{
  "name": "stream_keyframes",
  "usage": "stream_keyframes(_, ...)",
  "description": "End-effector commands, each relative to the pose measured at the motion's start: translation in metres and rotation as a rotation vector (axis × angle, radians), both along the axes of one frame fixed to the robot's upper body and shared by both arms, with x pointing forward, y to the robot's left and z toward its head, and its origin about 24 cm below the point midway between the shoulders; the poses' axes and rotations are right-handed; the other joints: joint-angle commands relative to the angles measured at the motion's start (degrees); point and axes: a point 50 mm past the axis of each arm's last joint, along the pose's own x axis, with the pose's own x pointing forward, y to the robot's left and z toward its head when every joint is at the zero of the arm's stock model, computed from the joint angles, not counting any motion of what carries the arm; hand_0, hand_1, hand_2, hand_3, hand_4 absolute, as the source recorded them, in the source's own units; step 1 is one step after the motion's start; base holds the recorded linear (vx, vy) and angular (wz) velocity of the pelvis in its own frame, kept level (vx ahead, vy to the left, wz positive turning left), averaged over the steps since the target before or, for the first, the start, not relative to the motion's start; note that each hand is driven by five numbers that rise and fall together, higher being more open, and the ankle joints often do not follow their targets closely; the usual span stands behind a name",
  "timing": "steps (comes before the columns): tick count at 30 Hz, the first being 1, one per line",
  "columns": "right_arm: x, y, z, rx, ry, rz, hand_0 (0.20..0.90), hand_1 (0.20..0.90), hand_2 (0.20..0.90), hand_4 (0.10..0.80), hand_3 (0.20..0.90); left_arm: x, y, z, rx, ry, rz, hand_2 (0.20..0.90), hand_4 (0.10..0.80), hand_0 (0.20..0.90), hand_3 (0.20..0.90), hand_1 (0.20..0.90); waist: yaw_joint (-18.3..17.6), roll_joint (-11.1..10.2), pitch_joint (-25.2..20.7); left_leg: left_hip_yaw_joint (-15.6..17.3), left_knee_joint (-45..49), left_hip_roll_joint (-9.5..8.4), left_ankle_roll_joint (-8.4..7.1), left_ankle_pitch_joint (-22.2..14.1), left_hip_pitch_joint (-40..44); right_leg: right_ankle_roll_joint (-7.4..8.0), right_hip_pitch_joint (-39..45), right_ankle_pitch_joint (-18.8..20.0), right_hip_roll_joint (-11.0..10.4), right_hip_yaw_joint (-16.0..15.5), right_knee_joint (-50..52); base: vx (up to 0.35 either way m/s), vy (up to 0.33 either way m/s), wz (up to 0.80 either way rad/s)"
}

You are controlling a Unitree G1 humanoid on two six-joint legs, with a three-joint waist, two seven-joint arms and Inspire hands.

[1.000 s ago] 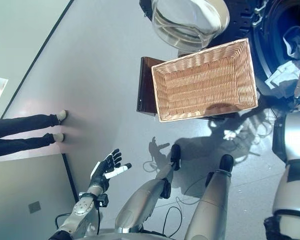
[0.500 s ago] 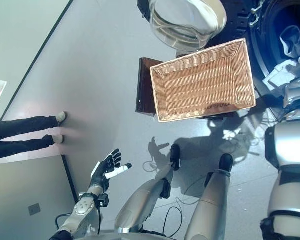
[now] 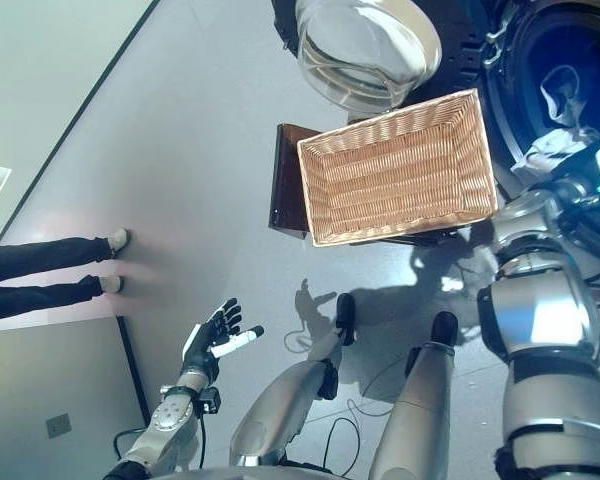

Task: Pick up the clothes and place them into the washing machine

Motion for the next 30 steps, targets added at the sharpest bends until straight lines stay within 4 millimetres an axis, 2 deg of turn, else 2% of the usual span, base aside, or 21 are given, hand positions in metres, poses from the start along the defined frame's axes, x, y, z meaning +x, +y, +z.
stream_keyframes(1,0.000,-0.003,0.041,-0.180,-0.137,-0.011,0.900,0.900,0.900,0.800,0.900,0.021,0.009,0.014,0.027,-0.109,0.071,0.900,0.800,0.900,0.900,0.900,-0.75,3.08,0.56,2.08,-0.84,-2.52,-2.71,-1.06,-0.78,-1.10,7.27,7.24,3.47,0.54,-17.12,0.000,0.000,0.00)
stream_keyframes(7,0.002,0.005,0.013,-0.140,-0.093,0.017,0.900,0.900,0.900,0.800,0.900,0.017,0.010,0.009,0.050,-0.081,0.064,0.900,0.800,0.900,0.900,0.900,-0.56,2.43,-0.30,1.82,-0.84,-2.78,-2.41,-1.40,0.49,-0.99,9.13,7.46,3.13,0.34,-17.95,0.005,0.006,0.01)
stream_keyframes(9,0.002,0.006,0.010,-0.134,-0.086,0.020,0.900,0.900,0.900,0.800,0.900,0.016,0.009,0.007,0.054,-0.075,0.061,0.900,0.800,0.900,0.900,0.900,-0.51,2.38,-0.41,1.73,-0.84,-2.85,-2.36,-1.45,0.69,-0.99,9.32,7.47,3.08,0.30,-18.01,0.000,0.000,0.00)
stream_keyframes(13,0.005,0.022,-0.016,-0.113,-0.032,0.084,0.900,0.900,0.900,0.800,0.900,0.009,0.013,-0.002,0.093,-0.027,0.067,0.900,0.800,0.900,0.900,0.900,-0.47,1.59,-1.22,1.66,-0.84,-2.96,-2.13,-1.76,1.70,-0.84,10.97,8.01,2.80,0.35,-19.21,0.018,0.037,-0.02)
stream_keyframes(19,-0.001,0.036,-0.060,-0.114,0.081,0.151,0.900,0.900,0.900,0.800,0.900,-0.005,0.015,-0.021,0.161,0.078,0.065,0.900,0.800,0.900,0.900,0.900,-0.88,-0.09,-2.46,1.48,-0.84,-2.94,-1.96,-2.53,3.96,-0.45,14.71,9.23,2.39,0.02,-22.20,0.016,0.009,-0.01)
stream_keyframes(22,-0.011,0.041,-0.091,-0.085,0.160,0.183,0.900,0.900,0.900,0.800,0.900,-0.016,0.017,-0.035,0.216,0.164,0.054,0.900,0.800,0.900,0.900,0.900,-1.36,-1.42,-3.48,1.48,-0.84,-2.85,-2.01,-3.09,5.78,-0.13,17.99,9.92,2.10,-0.15,-24.80,0.063,0.012,-0.06)
stream_keyframes(26,-0.032,0.059,-0.145,-0.015,0.311,0.262,0.900,0.900,0.900,0.800,0.900,-0.038,0.023,-0.053,0.300,0.300,0.048,0.900,0.800,0.900,0.900,0.900,-2.06,-3.63,-4.72,1.76,-0.84,-2.34,-1.98,-3.88,8.19,0.24,21.74,10.79,1.85,-0.37,-27.74,0.082,-0.008,-0.15)
stream_keyframes(28,-0.050,0.067,-0.176,0.026,0.403,0.313,0.900,0.900,0.900,0.800,0.900,-0.048,0.027,-0.060,0.335,0.373,0.055,0.900,0.800,0.900,0.900,0.900,-2.77,-5.10,-5.25,2.10,-0.84,-1.88,-1.93,-4.19,9.49,0.41,23.28,11.13,1.82,-0.34,-28.59,0.062,-0.021,-0.11)
stream_keyframes(29,-0.050,0.067,-0.176,0.026,0.403,0.314,0.900,0.900,0.900,0.800,0.900,-0.048,0.027,-0.061,0.335,0.373,0.055,0.900,0.800,0.900,0.900,0.900,-2.79,-5.11,-5.21,2.10,-0.84,-1.89,-1.93,-4.20,9.56,0.41,23.38,11.15,1.81,-0.35,-28.66,0.059,-0.033,-0.07)
stream_keyframes(30,-0.069,0.074,-0.203,0.095,0.487,0.351,0.900,0.900,0.900,0.800,0.900,-0.057,0.030,-0.066,0.361,0.428,0.045,0.900,0.800,0.900,0.900,0.900,-3.25,-6.34,-5.80,2.25,-0.84,-1.50,-1.96,-4.49,10.69,0.53,24.80,11.25,1.93,-0.59,-29.18,0.034,-0.028,-0.04)
